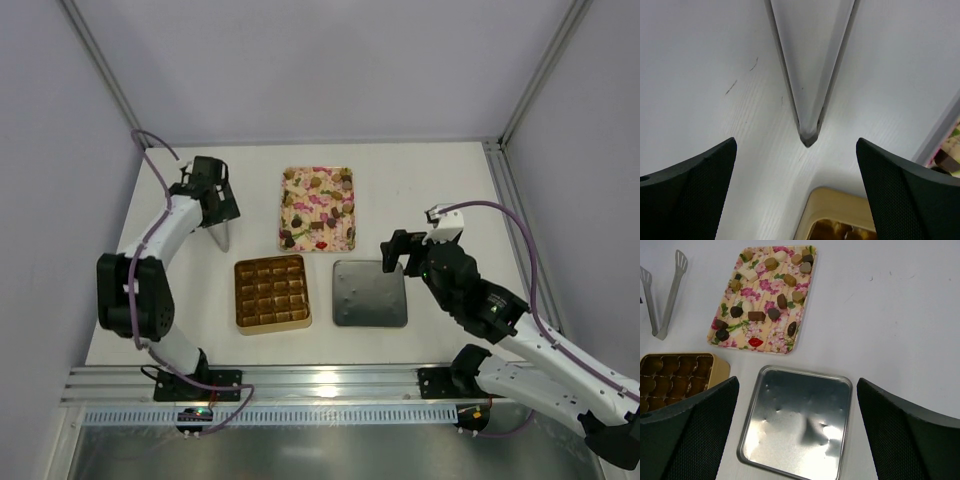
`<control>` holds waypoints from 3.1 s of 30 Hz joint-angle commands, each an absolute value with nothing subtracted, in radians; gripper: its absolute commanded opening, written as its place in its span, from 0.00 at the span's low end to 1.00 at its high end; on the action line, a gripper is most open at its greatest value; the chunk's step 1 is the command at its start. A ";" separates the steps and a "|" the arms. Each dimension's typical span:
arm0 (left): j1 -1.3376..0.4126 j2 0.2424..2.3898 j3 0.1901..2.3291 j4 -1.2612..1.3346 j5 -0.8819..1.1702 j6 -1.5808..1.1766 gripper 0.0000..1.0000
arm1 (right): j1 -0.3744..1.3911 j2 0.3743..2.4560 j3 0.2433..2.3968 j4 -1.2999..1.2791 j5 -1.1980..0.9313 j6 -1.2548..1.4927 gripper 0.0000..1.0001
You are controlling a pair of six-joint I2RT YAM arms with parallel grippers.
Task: Pack the chocolate
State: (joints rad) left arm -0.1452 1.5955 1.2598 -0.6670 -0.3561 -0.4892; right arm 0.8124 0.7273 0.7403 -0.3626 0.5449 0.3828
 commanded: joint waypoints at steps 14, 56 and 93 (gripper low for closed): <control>-0.029 1.962 1.433 -0.457 -0.199 -0.407 1.00 | 0.816 0.765 0.770 -0.314 0.456 0.387 1.00; -0.057 1.692 1.529 -0.738 -0.227 -0.456 0.56 | 0.818 0.755 0.747 -0.348 0.425 0.433 1.00; -0.736 1.690 1.624 -0.916 -0.239 -0.557 0.46 | 0.816 0.653 0.687 -0.440 0.489 0.482 1.00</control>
